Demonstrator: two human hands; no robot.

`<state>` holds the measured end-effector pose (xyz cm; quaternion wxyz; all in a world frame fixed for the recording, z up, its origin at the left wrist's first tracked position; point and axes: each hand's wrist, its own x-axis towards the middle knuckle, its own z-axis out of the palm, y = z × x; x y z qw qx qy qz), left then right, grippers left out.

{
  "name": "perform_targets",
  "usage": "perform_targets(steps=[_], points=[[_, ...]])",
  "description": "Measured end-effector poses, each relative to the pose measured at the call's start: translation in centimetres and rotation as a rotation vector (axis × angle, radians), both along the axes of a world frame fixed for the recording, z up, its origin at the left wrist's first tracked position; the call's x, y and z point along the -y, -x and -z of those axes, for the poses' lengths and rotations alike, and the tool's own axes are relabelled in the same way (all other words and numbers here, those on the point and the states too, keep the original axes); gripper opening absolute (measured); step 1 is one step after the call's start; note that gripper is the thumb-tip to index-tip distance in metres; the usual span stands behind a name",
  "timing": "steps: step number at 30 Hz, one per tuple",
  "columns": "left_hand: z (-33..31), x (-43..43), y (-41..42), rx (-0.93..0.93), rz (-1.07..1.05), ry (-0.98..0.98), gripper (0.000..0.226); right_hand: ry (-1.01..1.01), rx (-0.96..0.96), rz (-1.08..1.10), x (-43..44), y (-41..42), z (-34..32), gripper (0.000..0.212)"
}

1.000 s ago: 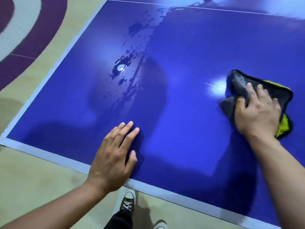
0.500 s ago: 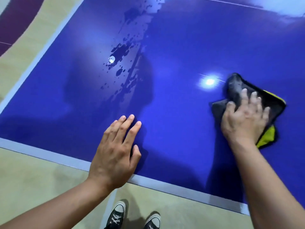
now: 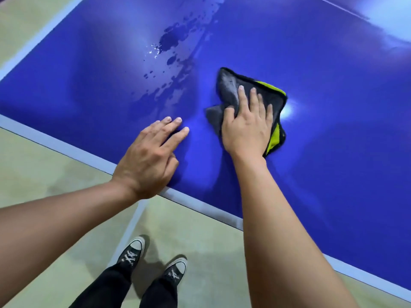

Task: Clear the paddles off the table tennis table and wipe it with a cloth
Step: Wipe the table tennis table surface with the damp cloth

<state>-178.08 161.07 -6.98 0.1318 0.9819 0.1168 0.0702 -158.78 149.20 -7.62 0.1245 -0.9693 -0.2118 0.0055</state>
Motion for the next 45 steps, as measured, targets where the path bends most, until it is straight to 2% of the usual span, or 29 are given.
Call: perform_targets(steps=[4, 7, 10, 13, 17, 19, 21, 23, 24, 28, 31, 36, 39, 42, 45], points=[[0.0, 0.1, 0.0, 0.001, -0.012, 0.018, 0.06, 0.006, 0.008, 0.241, 10.9, -2.6, -0.4, 0.061], [-0.1, 0.5, -0.1, 0.001, -0.017, 0.028, 0.059, -0.009, 0.001, 0.412, 18.4, -2.5, -1.0, 0.069], [0.1, 0.6, -0.1, 0.009, -0.03, 0.022, 0.056, -0.021, 0.031, 0.507, 20.8, -1.8, -0.9, 0.069], [0.5, 0.4, -0.2, 0.024, -0.019, 0.003, 0.053, -0.024, 0.062, 0.56, 19.3, -1.5, -0.4, 0.058], [0.5, 0.6, -0.1, 0.12, -0.049, 0.007, 0.046, 0.019, 0.047, 0.437, 12.9, 1.0, -0.2, 0.057], [0.4, 0.6, 0.4, 0.204, -0.074, 0.021, 0.044, 0.049, 0.055, 0.238, 8.0, 3.8, -0.2, 0.061], [0.6, 0.5, 2.0, 0.247, -0.117, 0.031, 0.046, 0.051, 0.1, -0.05, 3.9, 7.4, 0.0, 0.063], [1.2, -0.2, 4.4, 0.205, -0.139, 0.015, 0.048, 0.034, 0.115, -0.266, 1.5, 10.3, 0.2, 0.063], [1.5, -0.9, 5.9, 0.18, -0.147, 0.004, 0.047, 0.023, 0.101, -0.303, 0.9, 11.3, 0.2, 0.063], [2.0, -1.6, 10.6, 0.088, -0.137, -0.022, 0.052, -0.004, 0.055, -0.303, 2.7, 12.1, 0.1, 0.061], [2.2, -0.7, 12.2, -0.069, -0.066, -0.058, 0.061, -0.023, 0.055, -0.267, 7.8, 11.5, -0.1, 0.06], [1.3, 0.6, 12.2, -0.191, -0.075, -0.06, 0.07, -0.016, 0.089, 0.144, 20.6, 9.4, 0.1, 0.061], [1.1, 0.4, 12.3, -0.198, -0.063, -0.098, 0.068, -0.036, 0.065, 0.354, 22.8, 8.3, 0.1, 0.062], [0.9, -0.4, 12.6, -0.208, -0.051, -0.118, 0.066, -0.038, 0.04, 0.335, 21.6, 8.7, -0.2, 0.062], [1.0, -0.5, 12.8, -0.207, -0.044, -0.123, 0.067, -0.017, 0.047, 0.174, 19.3, 10.6, -0.4, 0.062]])
